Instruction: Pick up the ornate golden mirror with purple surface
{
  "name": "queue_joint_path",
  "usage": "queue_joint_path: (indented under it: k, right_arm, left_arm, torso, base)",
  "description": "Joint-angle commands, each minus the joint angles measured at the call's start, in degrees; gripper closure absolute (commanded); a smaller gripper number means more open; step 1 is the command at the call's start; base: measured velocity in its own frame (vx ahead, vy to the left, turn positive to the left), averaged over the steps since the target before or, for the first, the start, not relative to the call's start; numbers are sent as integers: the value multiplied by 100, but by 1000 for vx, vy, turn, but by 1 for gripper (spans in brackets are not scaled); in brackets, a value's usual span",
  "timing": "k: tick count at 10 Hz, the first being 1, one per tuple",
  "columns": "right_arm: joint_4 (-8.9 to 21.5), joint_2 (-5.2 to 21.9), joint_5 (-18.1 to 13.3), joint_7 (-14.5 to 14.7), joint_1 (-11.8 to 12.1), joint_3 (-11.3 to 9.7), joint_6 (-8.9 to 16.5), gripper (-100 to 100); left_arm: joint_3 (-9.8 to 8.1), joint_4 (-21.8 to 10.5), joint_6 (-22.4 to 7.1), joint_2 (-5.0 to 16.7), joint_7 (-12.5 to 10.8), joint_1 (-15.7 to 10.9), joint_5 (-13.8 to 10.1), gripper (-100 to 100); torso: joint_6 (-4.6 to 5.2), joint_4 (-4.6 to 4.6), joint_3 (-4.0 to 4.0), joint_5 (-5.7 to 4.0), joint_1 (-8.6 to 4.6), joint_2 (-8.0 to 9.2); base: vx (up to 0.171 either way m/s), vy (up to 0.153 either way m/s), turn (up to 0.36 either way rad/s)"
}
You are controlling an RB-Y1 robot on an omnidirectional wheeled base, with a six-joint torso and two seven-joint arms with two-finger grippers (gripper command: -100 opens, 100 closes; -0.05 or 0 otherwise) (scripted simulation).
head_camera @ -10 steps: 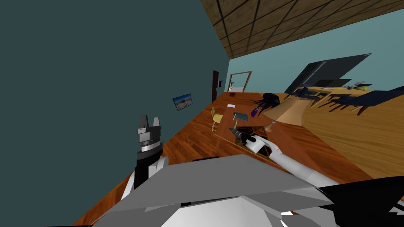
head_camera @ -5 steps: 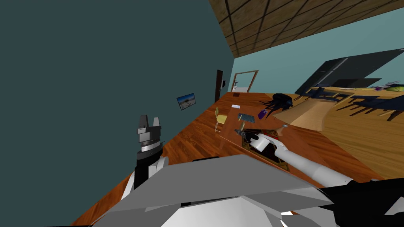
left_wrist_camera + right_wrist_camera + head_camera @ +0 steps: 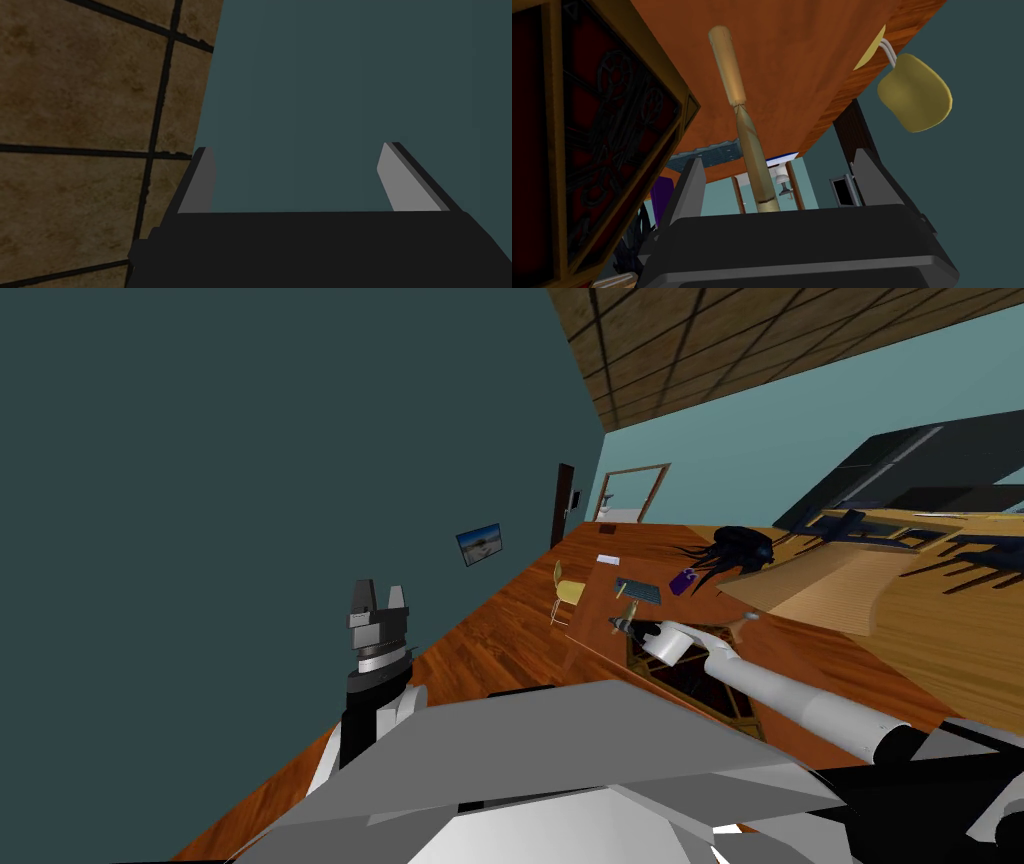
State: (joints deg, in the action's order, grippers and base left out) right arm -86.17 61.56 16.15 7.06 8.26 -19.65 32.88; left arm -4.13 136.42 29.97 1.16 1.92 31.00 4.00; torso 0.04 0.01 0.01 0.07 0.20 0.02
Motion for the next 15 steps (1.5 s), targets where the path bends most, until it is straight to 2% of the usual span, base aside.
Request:
queue_joint_path:
  k: [1, 5, 6, 7, 8, 9, 10, 11, 12, 14, 15]
  right_arm:
    - [107, 199, 33, 26, 3, -35, 222, -100]
    - [387, 570, 165, 97, -104, -156, 591, -100]
    - [357, 489, 115, 78, -80, -136, 510, -100]
    - [366, 493, 113, 78, -83, -140, 531, 0]
    - [651, 502, 309, 35, 182, -112, 243, -100]
    - [734, 502, 309, 35, 182, -112, 159, -100]
    - [918, 511, 504, -8, 447, -84, -6, -100]
    - [1100, 511, 504, -8, 447, -84, -174, -100]
    - [1295, 520, 700, -50, 704, -56, -360, -100]
    - [1473, 520, 700, -50, 711, -56, -581, -100]
    - [1663, 529, 896, -93, 976, -28, -756, -100]
  left_arm:
    - [0, 0, 0, 0, 0, 0, 0, 0]
    - [0, 0, 0, 0, 0, 0, 0, 0]
    - [0, 0, 0, 0, 0, 0, 0, 0]
    - [-1, 0, 0, 0, 0, 0, 0, 0]
    - [-1, 0, 0, 0, 0, 0, 0, 0]
    - [0, 0, 0, 0, 0, -1, 0, 0]
    - [0, 0, 0, 0, 0, 0, 0, 0]
    - [0, 0, 0, 0, 0, -1, 0, 0]
    - [0, 0, 0, 0, 0, 0, 0, 0]
    - [-1, 0, 0, 0, 0, 0, 0, 0]
    - [-1, 0, 0, 0, 0, 1, 0, 0]
  torso:
    - [0, 0, 0, 0, 0, 0]
    - [3, 1, 2, 0, 0, 3]
    - [2, 0, 2, -1, 0, 4]
    - [4, 1, 5, -3, -9, 9]
    - [4, 2, 7, -5, -17, 13]
    - [-1, 3, 9, -5, -11, 17]
    - [3, 4, 11, -3, -12, 19]
    - [-1, 4, 11, -4, -7, 21]
    - [6, 4, 12, -2, -9, 21]
    - [6, 4, 12, -2, -6, 22]
    - [8, 4, 12, -4, -16, 22]
  base:
    - [30, 71, 108]
    - [26, 62, 69]
    - [11, 25, 11]
    - [0, 0, 0]
    - [-9, 32, 290]
    - [-13, 29, 229]
    - [-15, 41, 352]
    - [-11, 38, 172]
    - [-13, 58, 328]
    - [-8, 27, 87]
    - [-8, 36, 324]
